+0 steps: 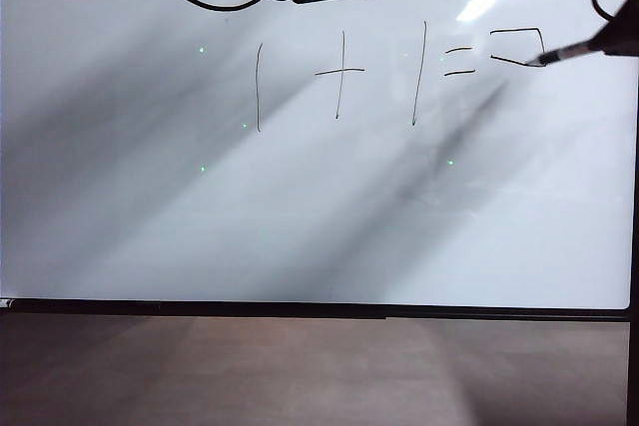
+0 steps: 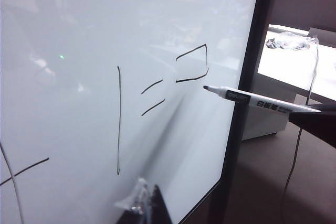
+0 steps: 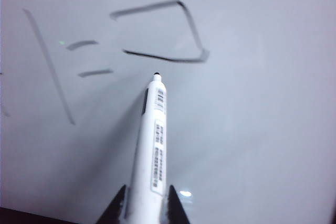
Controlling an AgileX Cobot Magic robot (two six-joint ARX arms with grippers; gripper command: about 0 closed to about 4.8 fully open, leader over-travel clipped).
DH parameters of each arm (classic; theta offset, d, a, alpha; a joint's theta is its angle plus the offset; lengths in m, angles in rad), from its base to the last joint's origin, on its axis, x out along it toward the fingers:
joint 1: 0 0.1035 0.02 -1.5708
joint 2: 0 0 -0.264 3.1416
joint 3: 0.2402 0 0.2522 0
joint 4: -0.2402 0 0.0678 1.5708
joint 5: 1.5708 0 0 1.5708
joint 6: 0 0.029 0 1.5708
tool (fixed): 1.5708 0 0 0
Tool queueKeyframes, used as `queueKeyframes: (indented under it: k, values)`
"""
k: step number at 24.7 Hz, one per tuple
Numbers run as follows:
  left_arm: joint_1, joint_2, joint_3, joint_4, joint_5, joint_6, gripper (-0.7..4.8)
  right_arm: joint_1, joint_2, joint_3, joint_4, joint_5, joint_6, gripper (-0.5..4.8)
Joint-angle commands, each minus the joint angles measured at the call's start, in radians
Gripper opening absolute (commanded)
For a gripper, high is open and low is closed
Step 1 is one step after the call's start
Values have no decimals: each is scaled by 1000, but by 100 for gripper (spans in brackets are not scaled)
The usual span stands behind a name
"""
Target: Reach to the right to find the marker pen, pick it up, and write the answer to the math problem on the whiteboard.
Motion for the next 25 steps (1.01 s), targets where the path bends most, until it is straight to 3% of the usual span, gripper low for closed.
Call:
queueKeyframes:
  k: [1, 25]
  values:
    - [-1, -5, 6, 10, 4, 1, -4, 25, -1, 7, 43, 26, 2, -2]
    - [-1, -5, 6, 2, 5, 1, -5, 67, 67, 36, 111, 13, 28, -2]
